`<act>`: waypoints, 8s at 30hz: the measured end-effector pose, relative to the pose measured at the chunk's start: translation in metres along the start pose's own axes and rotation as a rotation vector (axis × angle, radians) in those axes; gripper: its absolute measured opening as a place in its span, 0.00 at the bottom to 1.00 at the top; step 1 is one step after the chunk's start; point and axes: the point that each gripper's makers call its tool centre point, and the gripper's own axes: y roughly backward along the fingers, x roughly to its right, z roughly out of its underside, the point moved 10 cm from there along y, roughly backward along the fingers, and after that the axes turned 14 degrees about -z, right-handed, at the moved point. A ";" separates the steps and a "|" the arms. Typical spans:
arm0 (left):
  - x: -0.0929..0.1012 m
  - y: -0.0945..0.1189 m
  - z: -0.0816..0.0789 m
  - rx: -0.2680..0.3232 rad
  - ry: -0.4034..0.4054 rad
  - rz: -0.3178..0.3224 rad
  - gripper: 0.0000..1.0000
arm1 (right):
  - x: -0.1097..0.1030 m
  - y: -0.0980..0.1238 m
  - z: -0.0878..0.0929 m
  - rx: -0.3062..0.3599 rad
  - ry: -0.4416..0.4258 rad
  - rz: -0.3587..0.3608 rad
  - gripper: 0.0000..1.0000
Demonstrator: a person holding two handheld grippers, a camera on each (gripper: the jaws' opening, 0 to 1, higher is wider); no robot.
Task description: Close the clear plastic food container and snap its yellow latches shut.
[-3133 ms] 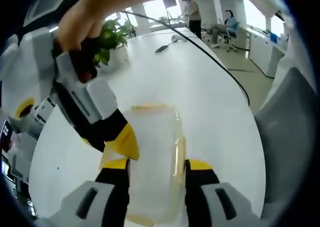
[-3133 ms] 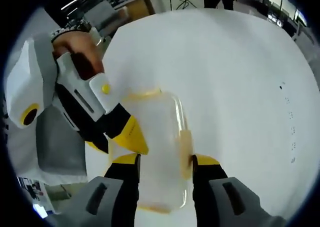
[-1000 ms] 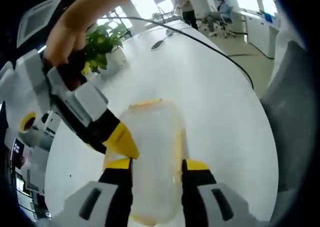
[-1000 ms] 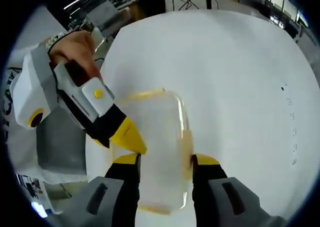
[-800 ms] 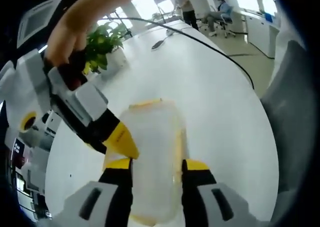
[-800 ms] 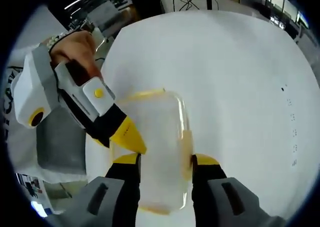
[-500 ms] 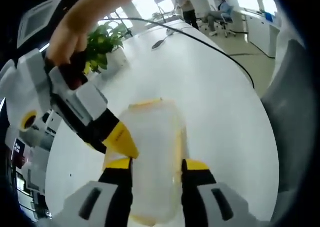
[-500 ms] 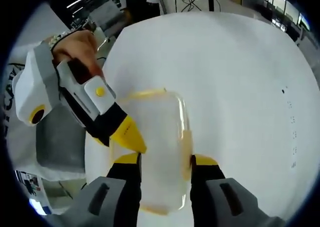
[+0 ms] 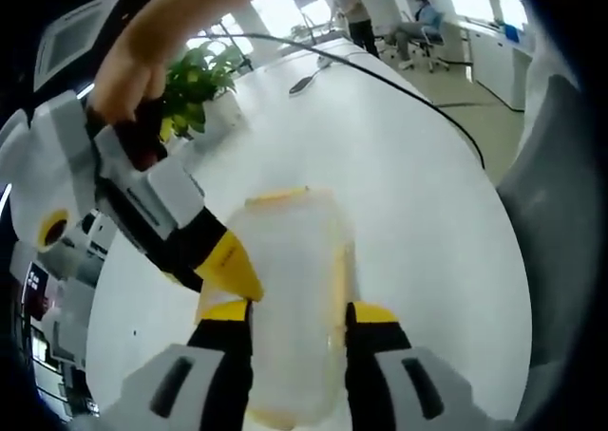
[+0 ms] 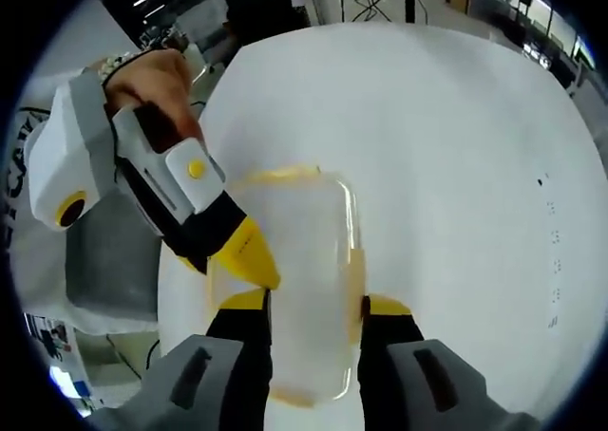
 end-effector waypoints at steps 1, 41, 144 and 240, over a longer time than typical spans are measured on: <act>0.000 0.000 0.000 0.001 0.000 -0.001 0.32 | 0.000 0.000 0.000 -0.001 0.006 -0.001 0.30; 0.004 0.005 -0.001 0.009 -0.051 -0.024 0.33 | -0.003 0.000 0.001 0.024 0.000 0.028 0.31; -0.041 -0.004 0.055 -0.129 0.091 0.160 0.77 | -0.042 -0.012 0.073 0.145 0.039 0.202 0.72; -0.149 -0.044 0.128 -0.215 -0.028 0.117 0.78 | 0.070 0.016 0.006 0.193 0.116 0.288 0.73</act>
